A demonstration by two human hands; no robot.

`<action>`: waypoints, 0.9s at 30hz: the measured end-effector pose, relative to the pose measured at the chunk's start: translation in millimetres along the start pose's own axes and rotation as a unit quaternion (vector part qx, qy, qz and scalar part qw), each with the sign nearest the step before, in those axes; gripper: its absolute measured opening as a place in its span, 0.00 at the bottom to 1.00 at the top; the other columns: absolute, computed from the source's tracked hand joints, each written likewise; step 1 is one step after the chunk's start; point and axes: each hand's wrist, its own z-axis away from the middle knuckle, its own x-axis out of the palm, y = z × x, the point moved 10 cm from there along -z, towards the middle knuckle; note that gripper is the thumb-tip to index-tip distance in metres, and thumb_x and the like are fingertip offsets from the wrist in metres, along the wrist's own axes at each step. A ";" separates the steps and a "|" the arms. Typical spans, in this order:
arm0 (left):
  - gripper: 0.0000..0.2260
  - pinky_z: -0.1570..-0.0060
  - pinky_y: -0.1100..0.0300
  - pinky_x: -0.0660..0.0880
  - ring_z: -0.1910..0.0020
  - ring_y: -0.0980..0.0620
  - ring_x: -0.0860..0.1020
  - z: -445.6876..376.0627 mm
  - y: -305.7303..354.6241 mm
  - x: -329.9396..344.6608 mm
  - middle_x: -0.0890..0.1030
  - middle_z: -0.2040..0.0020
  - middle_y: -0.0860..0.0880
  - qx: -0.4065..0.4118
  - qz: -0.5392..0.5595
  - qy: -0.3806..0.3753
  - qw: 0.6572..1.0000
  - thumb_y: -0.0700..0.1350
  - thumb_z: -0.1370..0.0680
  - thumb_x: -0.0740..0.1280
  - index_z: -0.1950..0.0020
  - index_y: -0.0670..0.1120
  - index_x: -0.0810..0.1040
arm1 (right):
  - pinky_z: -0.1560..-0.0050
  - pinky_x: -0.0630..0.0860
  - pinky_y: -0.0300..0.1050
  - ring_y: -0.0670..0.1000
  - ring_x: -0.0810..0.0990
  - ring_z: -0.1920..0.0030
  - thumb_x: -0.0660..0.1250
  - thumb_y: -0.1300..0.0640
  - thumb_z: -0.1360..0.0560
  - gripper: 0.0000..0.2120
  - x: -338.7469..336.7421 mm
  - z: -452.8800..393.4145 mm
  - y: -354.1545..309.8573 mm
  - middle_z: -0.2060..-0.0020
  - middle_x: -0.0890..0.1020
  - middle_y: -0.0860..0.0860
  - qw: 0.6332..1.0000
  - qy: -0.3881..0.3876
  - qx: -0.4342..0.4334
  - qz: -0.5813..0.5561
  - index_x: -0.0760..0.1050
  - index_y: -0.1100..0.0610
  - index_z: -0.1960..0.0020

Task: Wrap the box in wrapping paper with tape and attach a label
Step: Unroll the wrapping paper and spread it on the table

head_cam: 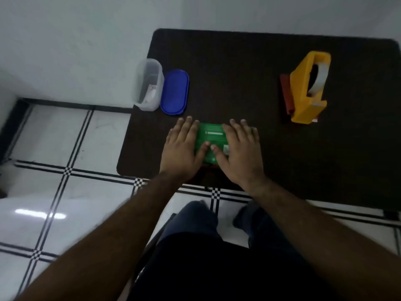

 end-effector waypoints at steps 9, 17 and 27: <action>0.29 0.20 0.47 0.60 0.17 0.47 0.59 -20.5 -3.3 -4.8 0.67 0.18 0.46 0.036 -0.006 0.077 0.996 0.59 0.15 0.57 0.18 0.45 0.66 | 0.20 0.60 0.62 0.58 0.66 0.21 0.54 0.35 0.17 0.32 -4.6 -19.3 -5.0 0.24 0.73 0.56 0.996 0.071 -0.015 0.042 0.71 0.54 0.22; 0.30 0.23 0.52 0.64 0.19 0.52 0.62 -31.9 -8.8 -4.1 0.69 0.20 0.50 0.042 -0.013 0.152 0.987 0.63 0.17 0.54 0.20 0.49 0.70 | 0.25 0.69 0.61 0.58 0.73 0.25 0.52 0.35 0.19 0.33 -2.2 -30.2 -7.1 0.28 0.79 0.55 0.983 0.168 -0.025 0.069 0.76 0.54 0.25; 0.24 0.38 0.51 0.75 0.27 0.48 0.73 -7.7 0.9 -6.9 0.78 0.27 0.49 0.106 -0.031 0.214 0.971 0.59 0.15 0.56 0.26 0.47 0.77 | 0.38 0.79 0.52 0.55 0.80 0.32 0.58 0.29 0.21 0.32 -9.2 9.2 -5.8 0.34 0.83 0.50 0.962 0.262 0.035 0.065 0.81 0.49 0.30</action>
